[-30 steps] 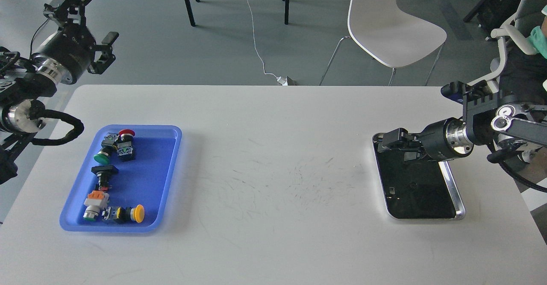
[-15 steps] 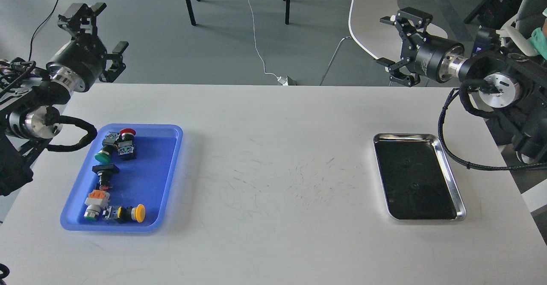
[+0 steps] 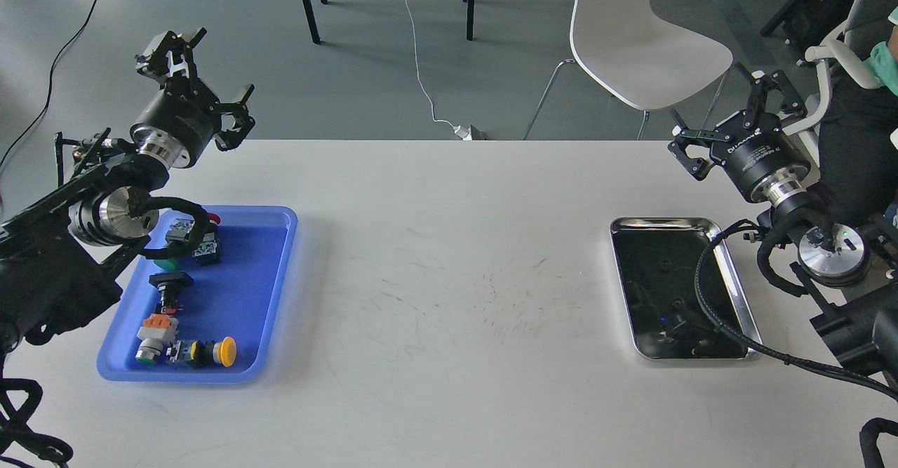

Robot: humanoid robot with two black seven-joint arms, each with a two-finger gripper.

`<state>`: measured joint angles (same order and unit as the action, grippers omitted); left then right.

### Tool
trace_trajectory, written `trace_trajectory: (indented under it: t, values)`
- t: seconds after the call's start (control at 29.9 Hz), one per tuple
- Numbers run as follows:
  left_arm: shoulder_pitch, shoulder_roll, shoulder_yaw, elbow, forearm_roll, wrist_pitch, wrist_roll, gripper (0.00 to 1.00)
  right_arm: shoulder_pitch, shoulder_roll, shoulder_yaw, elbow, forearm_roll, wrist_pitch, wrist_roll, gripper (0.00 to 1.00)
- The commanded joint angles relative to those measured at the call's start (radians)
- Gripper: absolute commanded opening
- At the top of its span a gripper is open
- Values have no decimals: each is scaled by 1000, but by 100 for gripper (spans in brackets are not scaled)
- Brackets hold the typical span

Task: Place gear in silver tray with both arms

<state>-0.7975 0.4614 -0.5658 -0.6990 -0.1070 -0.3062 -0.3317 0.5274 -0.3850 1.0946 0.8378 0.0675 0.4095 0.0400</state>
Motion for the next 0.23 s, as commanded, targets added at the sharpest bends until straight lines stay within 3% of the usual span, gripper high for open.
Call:
trace_trajectory:
  t: [0.0, 0.2]
  values:
    - [11, -4, -39, 3, 0, -4, -4, 97, -21, -3, 4, 35, 0, 3, -2, 99]
    - [15, -3, -43, 30, 3, 6, -10, 97, -32, 2, 18, 44, 0, 0, -2, 99]
